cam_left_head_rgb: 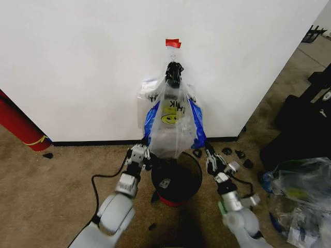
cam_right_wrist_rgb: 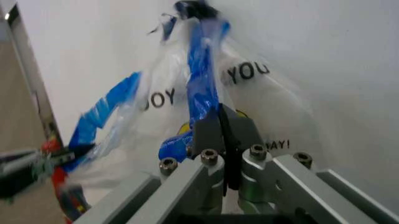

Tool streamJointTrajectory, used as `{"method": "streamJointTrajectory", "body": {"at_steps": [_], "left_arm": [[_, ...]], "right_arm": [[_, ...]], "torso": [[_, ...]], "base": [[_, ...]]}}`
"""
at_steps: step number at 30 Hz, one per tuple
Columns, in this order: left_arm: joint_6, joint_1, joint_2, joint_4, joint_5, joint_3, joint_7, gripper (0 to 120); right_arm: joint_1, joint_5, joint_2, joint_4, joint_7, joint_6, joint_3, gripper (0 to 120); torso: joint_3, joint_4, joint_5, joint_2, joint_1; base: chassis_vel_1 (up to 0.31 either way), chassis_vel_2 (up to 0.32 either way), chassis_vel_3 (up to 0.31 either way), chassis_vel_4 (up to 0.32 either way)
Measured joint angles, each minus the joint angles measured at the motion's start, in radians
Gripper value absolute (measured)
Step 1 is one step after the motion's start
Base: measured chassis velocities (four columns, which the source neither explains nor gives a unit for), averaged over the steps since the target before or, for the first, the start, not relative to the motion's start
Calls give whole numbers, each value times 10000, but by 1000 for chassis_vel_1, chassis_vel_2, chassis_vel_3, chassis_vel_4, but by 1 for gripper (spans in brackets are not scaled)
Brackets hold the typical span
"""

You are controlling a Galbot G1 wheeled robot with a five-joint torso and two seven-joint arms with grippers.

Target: Pick up the garbage bag from the wall and place it over the trash bin.

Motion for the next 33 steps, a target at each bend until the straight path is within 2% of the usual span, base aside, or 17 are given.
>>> {"method": "streamJointTrajectory", "body": {"at_steps": [5,9,16,19,22,27,33], "left_arm": [[-187,518,-31,-255,242,-378,-118,0],[-337,768,-95,-431,325,-525,-164,0],[-600,1400,-187,-1499,345,-703,-186,0],[-627,1857,-135,-2506,314,-774,-163,0],[-641,2190,-75,-3137,299,-802,-137,0],[-645,2475,-113,-3544,344,-811,-82,0],[-708,2545,-290,-3317,482,-776,-75,0]], "right_arm": [[-522,-542,-204,61,-923,392,606,0],[-753,-404,-261,270,-1298,490,724,0],[-1140,166,-275,1576,-1591,586,960,0],[-1361,606,-237,2394,-1822,659,1134,0],[-1485,1060,-206,2985,-1967,665,1287,0],[-1526,1556,-228,3535,-2051,663,1495,0],[-1537,1659,-256,3296,-2247,761,1435,0]], "torso": [[1,2,-1,0,1],[1,1,1,-2,2],[1,2,-2,-2,2],[1,2,-1,-2,1],[0,1,-2,-2,1],[1,2,-2,-2,1],[2,1,-1,-2,2]], "base": [[0,0,0,0],[0,0,0,0],[0,0,0,0],[0,0,0,0],[0,0,0,0],[0,0,0,0],[0,0,0,0]]}}
